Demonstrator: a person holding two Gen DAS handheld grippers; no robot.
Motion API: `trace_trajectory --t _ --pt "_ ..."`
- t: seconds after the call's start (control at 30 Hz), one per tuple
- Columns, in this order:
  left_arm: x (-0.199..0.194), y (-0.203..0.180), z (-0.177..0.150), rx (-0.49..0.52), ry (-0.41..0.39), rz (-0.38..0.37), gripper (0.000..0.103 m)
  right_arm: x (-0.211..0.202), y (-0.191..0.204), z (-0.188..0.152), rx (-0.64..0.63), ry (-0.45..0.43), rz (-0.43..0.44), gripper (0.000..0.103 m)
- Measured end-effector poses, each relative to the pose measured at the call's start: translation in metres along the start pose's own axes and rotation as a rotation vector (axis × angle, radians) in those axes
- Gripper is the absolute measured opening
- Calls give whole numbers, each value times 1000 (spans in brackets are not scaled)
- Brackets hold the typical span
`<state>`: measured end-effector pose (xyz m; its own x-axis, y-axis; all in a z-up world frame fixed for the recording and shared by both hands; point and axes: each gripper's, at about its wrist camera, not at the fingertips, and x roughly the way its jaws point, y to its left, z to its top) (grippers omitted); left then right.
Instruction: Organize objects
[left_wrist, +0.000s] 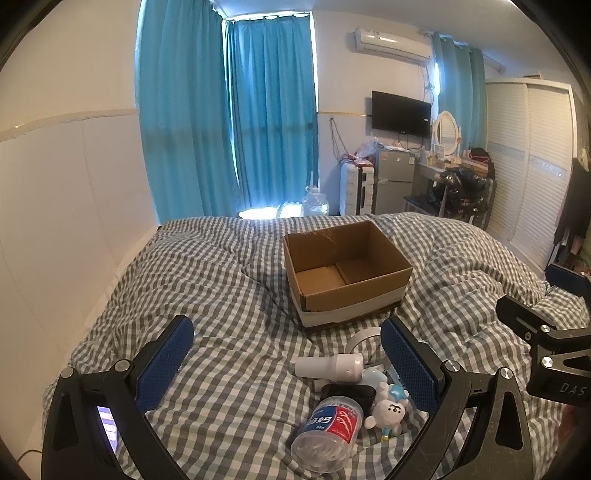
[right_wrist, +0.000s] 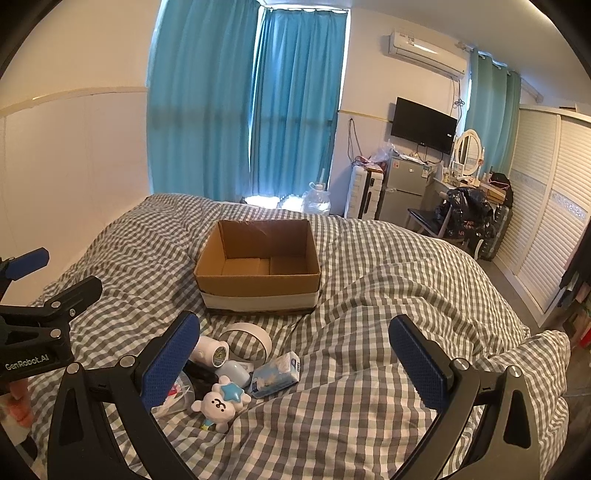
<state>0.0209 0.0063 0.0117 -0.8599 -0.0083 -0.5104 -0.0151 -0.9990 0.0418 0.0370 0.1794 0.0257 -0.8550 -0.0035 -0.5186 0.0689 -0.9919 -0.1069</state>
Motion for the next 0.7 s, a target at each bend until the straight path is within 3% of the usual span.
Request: trace_trajectory --t 0.33,0.7 --pt "-1 -1 -1 13 23 -31 103 -6 11 2 -31 2 18 103" --pt "32 5 -38 10 167 -33 103 9 11 -17 -41 69 25 103"
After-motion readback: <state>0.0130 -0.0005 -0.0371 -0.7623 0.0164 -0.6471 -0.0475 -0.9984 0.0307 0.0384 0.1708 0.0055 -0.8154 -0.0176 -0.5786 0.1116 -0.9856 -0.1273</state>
